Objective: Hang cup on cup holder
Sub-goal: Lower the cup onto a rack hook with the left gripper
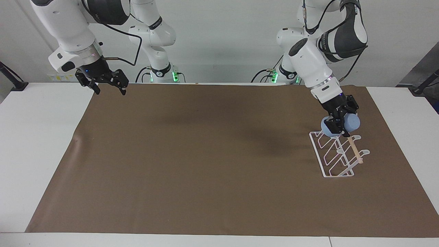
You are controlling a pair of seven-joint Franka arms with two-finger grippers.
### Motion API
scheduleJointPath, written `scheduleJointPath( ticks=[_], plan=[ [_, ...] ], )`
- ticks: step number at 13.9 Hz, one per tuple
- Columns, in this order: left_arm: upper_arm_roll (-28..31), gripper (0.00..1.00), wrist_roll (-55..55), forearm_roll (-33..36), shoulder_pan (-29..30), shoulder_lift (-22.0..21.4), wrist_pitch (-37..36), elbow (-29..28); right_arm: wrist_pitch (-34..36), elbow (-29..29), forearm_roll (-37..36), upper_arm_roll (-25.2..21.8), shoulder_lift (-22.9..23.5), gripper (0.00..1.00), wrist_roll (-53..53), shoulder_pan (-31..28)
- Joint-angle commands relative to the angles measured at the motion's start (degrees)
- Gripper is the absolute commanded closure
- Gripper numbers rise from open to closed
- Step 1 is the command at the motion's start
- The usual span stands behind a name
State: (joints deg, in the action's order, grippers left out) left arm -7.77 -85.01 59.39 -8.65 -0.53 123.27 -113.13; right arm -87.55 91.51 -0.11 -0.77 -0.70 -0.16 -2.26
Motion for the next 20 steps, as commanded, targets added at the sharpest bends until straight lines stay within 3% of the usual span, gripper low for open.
scheduleJointPath(
  ticks=[1, 12, 20],
  plan=[
    [-0.32, 1.00, -0.32, 2.92, 2.75, -0.70, 4.68, -3.06, 0.45, 0.86, -0.68, 0.25, -1.41, 0.00, 1.12, -0.38],
    [-0.23, 1.00, -4.64, 8.46, 8.11, 2.90, 14.53, -2.01, 0.45, 0.95, -0.68, 0.25, -1.41, 0.00, 1.03, -0.38],
    [-0.32, 1.00, -5.52, 8.81, 8.29, 3.52, 15.95, -2.54, 0.45, 0.86, -0.68, 0.25, -1.41, 0.00, 1.03, -0.38]
  ],
)
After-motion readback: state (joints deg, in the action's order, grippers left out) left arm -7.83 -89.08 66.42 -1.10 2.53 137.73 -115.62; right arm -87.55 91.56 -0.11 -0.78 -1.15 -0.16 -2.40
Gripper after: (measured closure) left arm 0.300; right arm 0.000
